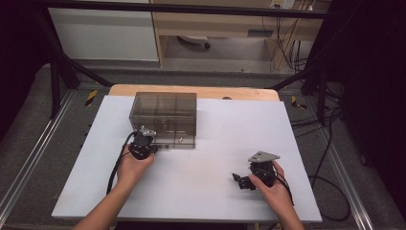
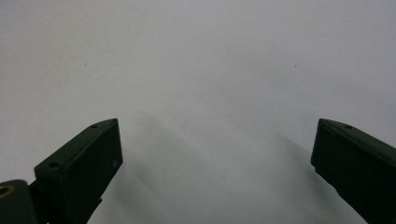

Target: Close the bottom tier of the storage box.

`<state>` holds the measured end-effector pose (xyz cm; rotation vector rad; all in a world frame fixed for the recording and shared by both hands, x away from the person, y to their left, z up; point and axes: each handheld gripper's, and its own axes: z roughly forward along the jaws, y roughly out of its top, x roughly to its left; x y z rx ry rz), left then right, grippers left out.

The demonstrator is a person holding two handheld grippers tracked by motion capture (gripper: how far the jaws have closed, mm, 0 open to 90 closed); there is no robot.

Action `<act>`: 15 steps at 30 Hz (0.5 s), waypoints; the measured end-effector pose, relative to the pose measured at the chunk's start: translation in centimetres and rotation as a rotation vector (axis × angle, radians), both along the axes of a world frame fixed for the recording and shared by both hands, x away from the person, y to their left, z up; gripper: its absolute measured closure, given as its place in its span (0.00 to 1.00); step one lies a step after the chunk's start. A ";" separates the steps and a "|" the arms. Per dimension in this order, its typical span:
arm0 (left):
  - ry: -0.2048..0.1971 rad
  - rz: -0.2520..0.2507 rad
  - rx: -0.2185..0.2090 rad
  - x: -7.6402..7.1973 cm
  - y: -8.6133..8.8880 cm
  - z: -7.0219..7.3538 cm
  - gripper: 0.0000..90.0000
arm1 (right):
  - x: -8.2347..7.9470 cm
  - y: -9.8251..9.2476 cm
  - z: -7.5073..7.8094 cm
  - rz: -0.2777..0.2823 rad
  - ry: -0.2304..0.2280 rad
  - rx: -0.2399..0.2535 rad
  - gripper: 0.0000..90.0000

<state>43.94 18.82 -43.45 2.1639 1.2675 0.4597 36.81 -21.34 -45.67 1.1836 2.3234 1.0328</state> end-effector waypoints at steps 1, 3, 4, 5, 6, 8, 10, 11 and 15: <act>0.000 0.000 -0.001 0.0 0.0 0.0 1.00 | 0.0 0.0 0.0 -0.001 0.000 0.000 0.03; -0.001 -0.001 0.001 0.1 0.0 0.1 1.00 | 0.0 0.0 0.0 -0.001 0.000 -0.001 0.03; -0.004 0.000 0.001 0.1 0.0 0.1 1.00 | 0.0 0.0 0.0 -0.002 0.001 -0.001 0.03; -0.004 -0.001 0.001 0.1 0.0 0.2 1.00 | 0.0 0.0 0.0 -0.003 0.000 -0.002 0.03; -0.005 -0.002 0.001 0.2 -0.1 0.2 1.00 | 0.0 0.0 0.0 -0.003 -0.002 -0.003 0.03; -0.008 -0.004 0.003 0.3 -0.1 0.3 1.00 | 0.0 -0.1 0.0 -0.002 -0.006 -0.006 0.03; -0.010 -0.004 0.006 0.4 -0.2 0.4 1.00 | 0.0 -0.1 0.0 -0.002 -0.006 -0.004 0.03; -0.010 -0.005 0.007 0.4 -0.2 0.4 1.00 | 0.0 -0.1 0.1 -0.001 -0.008 -0.008 0.03; -0.007 -0.001 0.007 0.5 -0.2 0.3 1.00 | -0.1 -0.1 0.1 -0.003 -0.010 -0.007 0.03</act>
